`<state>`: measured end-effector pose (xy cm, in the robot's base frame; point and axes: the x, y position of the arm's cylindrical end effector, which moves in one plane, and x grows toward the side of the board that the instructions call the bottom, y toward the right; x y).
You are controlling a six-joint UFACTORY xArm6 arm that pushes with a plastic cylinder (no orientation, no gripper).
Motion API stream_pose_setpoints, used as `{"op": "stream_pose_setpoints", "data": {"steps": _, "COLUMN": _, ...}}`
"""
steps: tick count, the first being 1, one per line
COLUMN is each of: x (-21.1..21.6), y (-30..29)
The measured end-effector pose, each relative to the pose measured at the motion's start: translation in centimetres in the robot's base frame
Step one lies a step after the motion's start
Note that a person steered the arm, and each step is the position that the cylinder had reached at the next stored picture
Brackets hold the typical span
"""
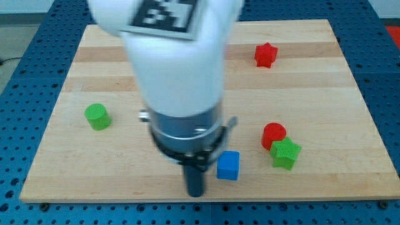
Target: Slide the blue cube to the left side of the red circle
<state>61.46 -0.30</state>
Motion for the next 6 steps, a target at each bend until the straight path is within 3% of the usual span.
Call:
{"op": "stream_pose_setpoints", "data": {"steps": 3, "x": -4.8, "y": 3.0}}
{"op": "stream_pose_setpoints", "data": {"steps": 5, "x": -5.7, "y": -12.5}}
{"op": "stream_pose_setpoints", "data": {"steps": 6, "x": -7.4, "y": -24.3}}
